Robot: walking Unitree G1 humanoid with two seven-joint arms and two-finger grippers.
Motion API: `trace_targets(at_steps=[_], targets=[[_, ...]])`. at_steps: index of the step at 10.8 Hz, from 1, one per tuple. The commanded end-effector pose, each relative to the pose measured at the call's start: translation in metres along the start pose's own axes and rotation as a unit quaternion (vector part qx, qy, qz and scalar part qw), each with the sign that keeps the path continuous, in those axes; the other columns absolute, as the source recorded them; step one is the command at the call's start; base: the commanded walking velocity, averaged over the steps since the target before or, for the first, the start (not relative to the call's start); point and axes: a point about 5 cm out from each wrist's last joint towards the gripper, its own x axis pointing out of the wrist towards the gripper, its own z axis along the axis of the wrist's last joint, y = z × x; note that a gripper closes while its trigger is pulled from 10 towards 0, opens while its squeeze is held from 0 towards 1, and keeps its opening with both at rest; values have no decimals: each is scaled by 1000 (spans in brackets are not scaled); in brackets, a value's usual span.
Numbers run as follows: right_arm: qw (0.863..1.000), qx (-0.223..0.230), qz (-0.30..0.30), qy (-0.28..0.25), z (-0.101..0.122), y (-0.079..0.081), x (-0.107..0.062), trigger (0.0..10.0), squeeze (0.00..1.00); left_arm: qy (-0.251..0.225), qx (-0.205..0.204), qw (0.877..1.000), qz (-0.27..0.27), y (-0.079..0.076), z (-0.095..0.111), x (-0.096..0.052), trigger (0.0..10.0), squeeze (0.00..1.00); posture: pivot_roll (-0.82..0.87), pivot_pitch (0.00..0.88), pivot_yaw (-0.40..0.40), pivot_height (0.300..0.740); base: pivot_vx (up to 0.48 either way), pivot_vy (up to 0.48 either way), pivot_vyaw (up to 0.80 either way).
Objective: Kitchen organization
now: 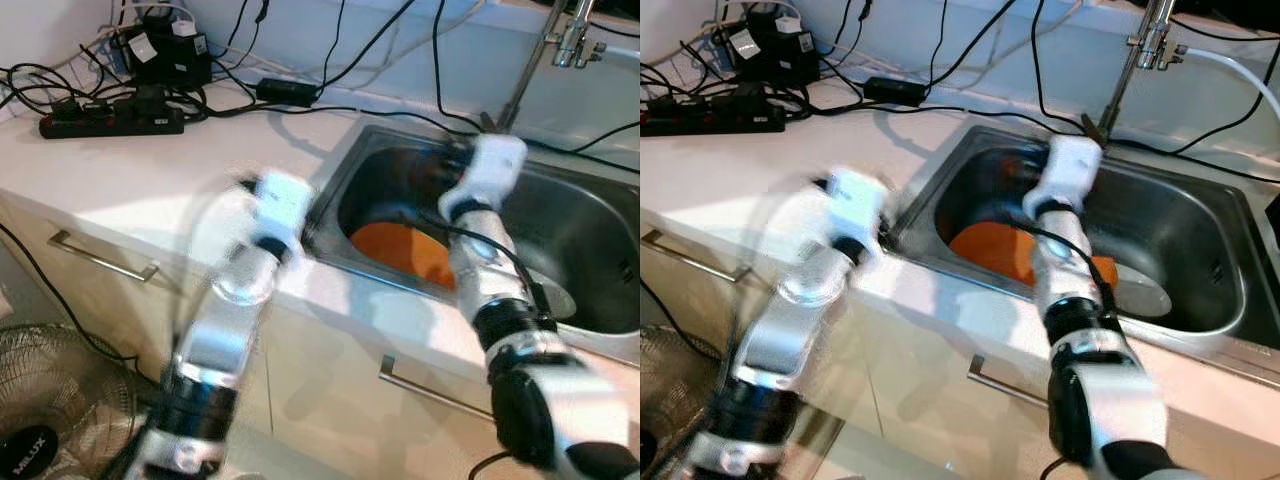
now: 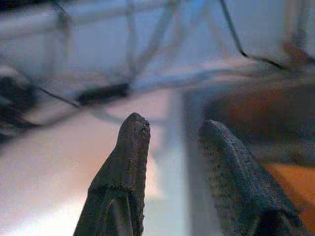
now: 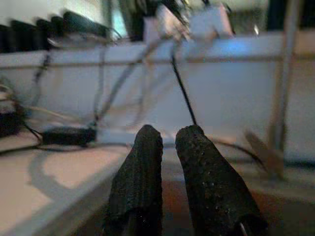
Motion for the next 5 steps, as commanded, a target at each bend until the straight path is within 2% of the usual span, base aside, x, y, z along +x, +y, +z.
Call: trace_targets(at_steps=[1, 2, 3, 4, 5], targets=[[999, 3, 14, -28, 6, 3, -4, 10000, 0, -27, 10, 999, 35, 8, 7, 2, 10000, 0, 230, 27, -42, 740, 0, 0, 0], [999, 4, 22, -45, 7, 6, -9, 10000, 0, -50, 21, 997, 60, 15, 12, 2, 10000, 0, 229, 28, -42, 740, 0, 0, 0], [997, 1, 48, -54, 1, 14, -22, 10000, 0, -71, 30, 992, 97, 20, 12, 1, 10000, 0, 223, 28, -44, 740, 0, 0, 0], [997, 8, 52, -49, -4, 17, -31, 10000, 0, -71, 37, 990, 114, 22, 9, 0, 10000, 0, 220, 26, -47, 740, 0, 0, 0], [998, 6, 55, -43, -7, 19, -36, 10000, 0, -72, 32, 989, 122, 23, 7, -1, 10000, 0, 217, 29, -45, 740, 0, -330, 0]])
